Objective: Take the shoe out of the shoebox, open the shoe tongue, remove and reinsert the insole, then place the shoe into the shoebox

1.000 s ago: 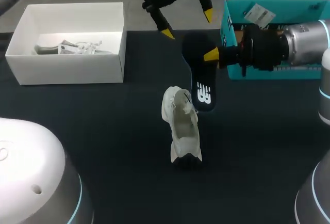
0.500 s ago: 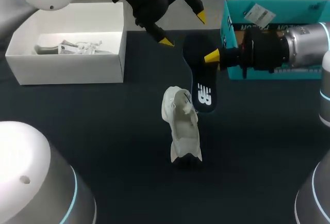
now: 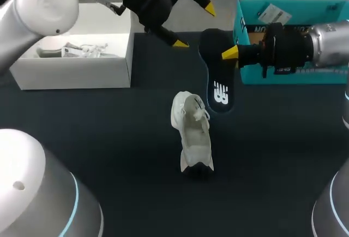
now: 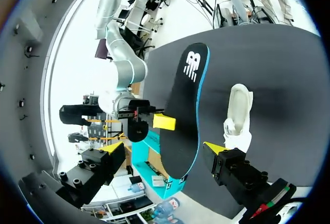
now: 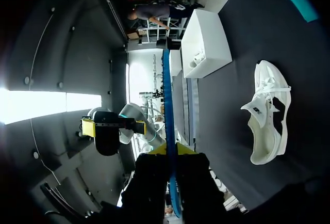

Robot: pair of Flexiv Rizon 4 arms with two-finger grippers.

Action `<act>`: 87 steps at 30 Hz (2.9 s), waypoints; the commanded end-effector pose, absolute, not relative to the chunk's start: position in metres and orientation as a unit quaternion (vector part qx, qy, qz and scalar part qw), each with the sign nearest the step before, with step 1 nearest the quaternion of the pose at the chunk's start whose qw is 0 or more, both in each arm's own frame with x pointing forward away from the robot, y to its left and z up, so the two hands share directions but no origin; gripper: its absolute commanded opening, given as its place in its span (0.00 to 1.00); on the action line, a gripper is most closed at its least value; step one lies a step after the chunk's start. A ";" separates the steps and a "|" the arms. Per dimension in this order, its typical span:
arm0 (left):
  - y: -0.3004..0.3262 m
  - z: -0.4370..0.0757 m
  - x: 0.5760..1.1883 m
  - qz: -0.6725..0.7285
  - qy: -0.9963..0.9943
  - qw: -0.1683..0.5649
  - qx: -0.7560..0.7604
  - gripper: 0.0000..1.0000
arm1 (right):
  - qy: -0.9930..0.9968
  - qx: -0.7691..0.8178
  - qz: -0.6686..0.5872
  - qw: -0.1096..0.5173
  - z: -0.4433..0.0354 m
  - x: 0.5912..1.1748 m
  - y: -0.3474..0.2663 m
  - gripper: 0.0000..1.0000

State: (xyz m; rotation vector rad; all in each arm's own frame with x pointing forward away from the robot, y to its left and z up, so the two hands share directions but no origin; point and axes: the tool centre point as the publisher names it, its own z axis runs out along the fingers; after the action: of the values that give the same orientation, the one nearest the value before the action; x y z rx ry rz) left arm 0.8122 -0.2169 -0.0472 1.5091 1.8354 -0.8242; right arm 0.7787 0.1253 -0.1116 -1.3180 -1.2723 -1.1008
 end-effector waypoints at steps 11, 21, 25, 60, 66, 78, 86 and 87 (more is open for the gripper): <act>-0.219 -0.073 0.812 -0.409 0.622 0.491 0.452 1.00 | -0.527 -0.540 -0.450 0.478 -0.091 0.783 0.121 0.00; -0.224 -0.070 0.809 -0.454 0.560 0.520 0.458 0.98 | -0.526 -0.528 -0.457 0.485 -0.083 0.787 0.123 0.00; -0.229 -0.069 0.807 -0.460 0.549 0.527 0.457 0.87 | -0.528 -0.525 -0.455 0.489 -0.083 0.788 0.127 0.00; -0.253 -0.080 0.797 -0.474 0.529 0.532 0.460 0.33 | -0.526 -0.522 -0.457 0.491 -0.087 0.783 0.133 0.00; -0.255 -0.083 0.797 -0.474 0.531 0.529 0.463 0.13 | -0.527 -0.520 -0.459 0.491 -0.086 0.782 0.133 0.00; -0.251 -0.088 0.799 -0.476 0.544 0.518 0.457 0.00 | -0.525 -0.520 -0.466 0.487 -0.087 0.780 0.130 1.00; -0.242 -0.089 0.799 -0.481 0.560 0.504 0.448 0.00 | -0.537 -0.542 -0.468 0.447 -0.089 0.767 0.104 1.00; -0.241 -0.089 0.798 -0.483 0.563 0.500 0.447 0.00 | -0.536 -0.546 -0.467 0.443 -0.089 0.765 0.100 1.00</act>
State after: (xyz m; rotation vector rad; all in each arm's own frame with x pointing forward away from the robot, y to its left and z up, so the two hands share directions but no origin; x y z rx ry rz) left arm 0.8009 -0.2454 -0.0919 1.0748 1.3458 -1.1708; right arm 0.7812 0.1136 -0.0967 -1.3118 -1.3279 -1.1511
